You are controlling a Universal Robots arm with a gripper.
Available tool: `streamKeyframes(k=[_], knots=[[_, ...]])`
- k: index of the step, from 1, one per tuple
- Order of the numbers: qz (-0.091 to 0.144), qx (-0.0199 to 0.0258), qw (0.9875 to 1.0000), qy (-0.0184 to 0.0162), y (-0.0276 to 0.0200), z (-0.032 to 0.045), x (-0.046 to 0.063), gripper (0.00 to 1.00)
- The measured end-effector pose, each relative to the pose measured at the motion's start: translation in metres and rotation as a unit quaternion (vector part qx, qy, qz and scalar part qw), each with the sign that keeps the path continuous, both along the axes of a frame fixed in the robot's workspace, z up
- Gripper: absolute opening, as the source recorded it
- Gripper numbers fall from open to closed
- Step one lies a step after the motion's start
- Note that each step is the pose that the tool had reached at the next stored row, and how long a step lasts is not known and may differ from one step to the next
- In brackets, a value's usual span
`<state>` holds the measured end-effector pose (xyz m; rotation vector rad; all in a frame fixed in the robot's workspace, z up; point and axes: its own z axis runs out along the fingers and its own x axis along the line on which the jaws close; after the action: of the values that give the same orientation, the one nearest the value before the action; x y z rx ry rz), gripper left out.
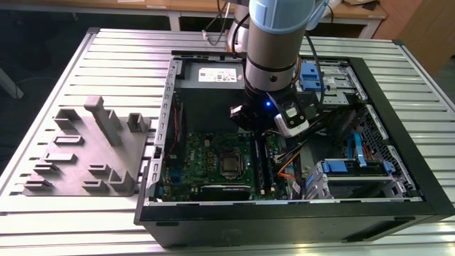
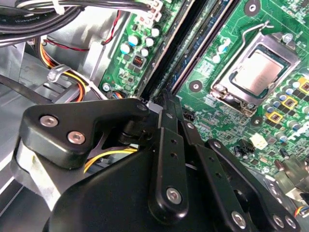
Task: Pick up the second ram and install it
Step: 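Press down the second ram until it locks into place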
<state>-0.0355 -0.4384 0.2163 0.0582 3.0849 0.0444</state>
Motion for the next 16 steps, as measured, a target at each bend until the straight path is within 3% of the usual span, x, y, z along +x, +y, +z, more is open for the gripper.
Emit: streamKeyframes(k=[4, 10, 16], knots=[[0.0, 0.0009, 1.0, -0.0004, 0.0002, 0.0021, 0.0, 0.07], [0.0, 0.0002, 1.0, 0.0, 0.0001, 0.0126, 0.0, 0.07], [0.0, 0.0003, 1.0, -0.0001, 0.0001, 0.0164, 0.0, 0.07]])
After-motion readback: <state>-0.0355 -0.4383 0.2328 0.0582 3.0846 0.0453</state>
